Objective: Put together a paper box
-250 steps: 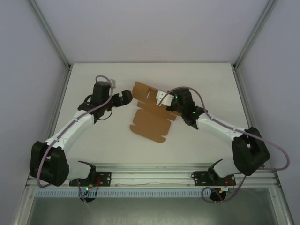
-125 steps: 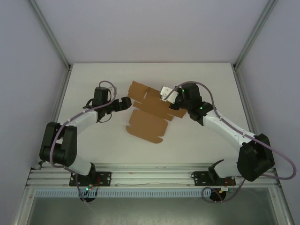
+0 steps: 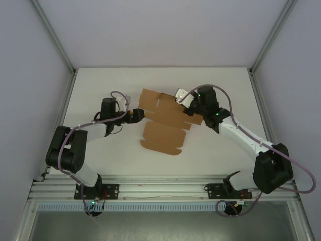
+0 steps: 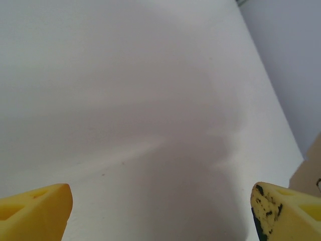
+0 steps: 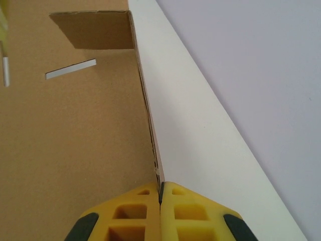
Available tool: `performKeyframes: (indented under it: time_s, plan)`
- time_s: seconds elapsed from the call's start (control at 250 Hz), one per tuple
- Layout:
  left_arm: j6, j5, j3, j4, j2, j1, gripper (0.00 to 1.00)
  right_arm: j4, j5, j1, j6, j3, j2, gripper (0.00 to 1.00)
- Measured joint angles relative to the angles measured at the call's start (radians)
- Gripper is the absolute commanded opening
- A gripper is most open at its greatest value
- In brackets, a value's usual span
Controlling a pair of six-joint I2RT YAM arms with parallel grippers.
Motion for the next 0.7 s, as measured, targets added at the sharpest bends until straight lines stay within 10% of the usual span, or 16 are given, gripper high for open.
performKeyframes:
  time_s: [0.56,0.703]
  plan:
    - [-0.105,0.142,0.008,0.203,0.100,-0.074,0.78,0.174,0.113,0.059,0.036,-0.083,0.042,0.00]
    - [-0.127,0.195,0.008,0.289,0.135,-0.085,0.55,0.177,0.108,0.059,0.044,-0.083,0.042,0.00]
